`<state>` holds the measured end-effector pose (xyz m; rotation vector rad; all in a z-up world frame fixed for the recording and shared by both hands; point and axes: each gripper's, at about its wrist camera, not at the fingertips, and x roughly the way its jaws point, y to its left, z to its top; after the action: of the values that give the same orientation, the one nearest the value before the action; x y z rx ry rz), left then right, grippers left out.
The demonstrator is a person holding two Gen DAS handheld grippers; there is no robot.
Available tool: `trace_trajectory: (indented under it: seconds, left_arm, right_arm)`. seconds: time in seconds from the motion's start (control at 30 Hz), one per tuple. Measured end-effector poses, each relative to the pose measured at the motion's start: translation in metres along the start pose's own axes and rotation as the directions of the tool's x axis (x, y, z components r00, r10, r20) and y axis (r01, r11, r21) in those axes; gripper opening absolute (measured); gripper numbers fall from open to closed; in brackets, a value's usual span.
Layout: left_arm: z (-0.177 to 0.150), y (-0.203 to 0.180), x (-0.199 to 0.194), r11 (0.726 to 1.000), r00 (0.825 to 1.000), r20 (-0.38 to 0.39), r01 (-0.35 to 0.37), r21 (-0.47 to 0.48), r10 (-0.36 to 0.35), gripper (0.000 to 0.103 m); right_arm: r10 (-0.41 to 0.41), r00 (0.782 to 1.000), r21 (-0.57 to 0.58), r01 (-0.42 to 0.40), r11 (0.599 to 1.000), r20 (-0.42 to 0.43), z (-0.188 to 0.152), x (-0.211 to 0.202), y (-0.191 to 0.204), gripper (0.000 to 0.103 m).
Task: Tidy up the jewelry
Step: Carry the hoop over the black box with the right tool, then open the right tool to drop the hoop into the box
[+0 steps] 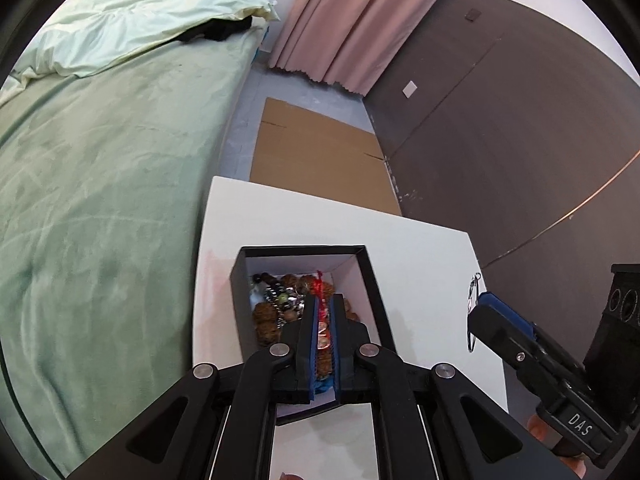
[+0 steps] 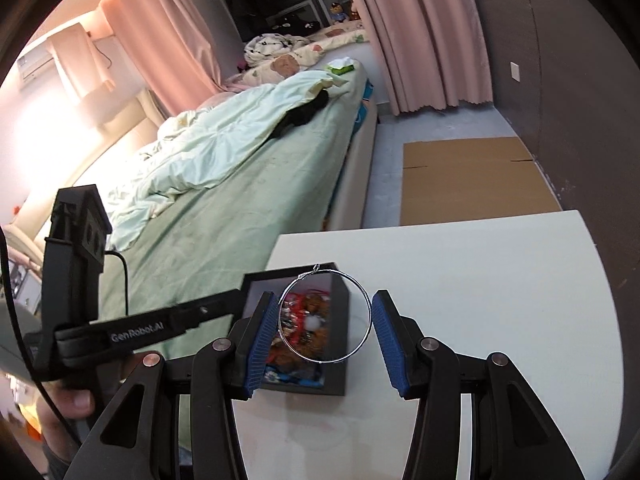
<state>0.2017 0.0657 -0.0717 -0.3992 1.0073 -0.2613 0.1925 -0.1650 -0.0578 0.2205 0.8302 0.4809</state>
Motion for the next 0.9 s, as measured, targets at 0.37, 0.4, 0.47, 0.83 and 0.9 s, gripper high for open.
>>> trace_trajectory:
  seconds: [0.37,0.4,0.47,0.83,0.9]
  left_arm:
    - [0.005,0.024,-0.021,0.998,0.998,0.042,-0.040,-0.049,0.042,0.021]
    - [0.006,0.026,-0.022,0.998,0.998,0.046,-0.034,-0.054,0.037,0.046]
    - [0.006,0.029,-0.025,0.997,0.998,0.064,-0.008,-0.072,0.013,0.089]
    - [0.013,0.050,-0.042,0.990,0.992,0.123,-0.006,-0.143,0.024,0.094]
    - [0.013,0.052,-0.044,0.989,0.992,0.125,-0.007,-0.145,0.025,0.094]
  right_arm:
    - [0.070,0.997,0.040,-0.070,0.997,-0.007,-0.001,0.020,0.013,0.049]
    - [0.075,0.997,0.041,-0.074,0.996,-0.009,-0.001,0.022,0.014,0.050]
    - [0.079,0.997,0.043,-0.078,0.996,-0.013,-0.001,0.027,0.017,0.050]
    - [0.153,0.986,0.098,-0.147,0.984,-0.064,0.000,0.053,0.018,0.051]
    - [0.186,0.978,0.133,-0.174,0.976,-0.090,0.001,0.056,0.016,0.061]
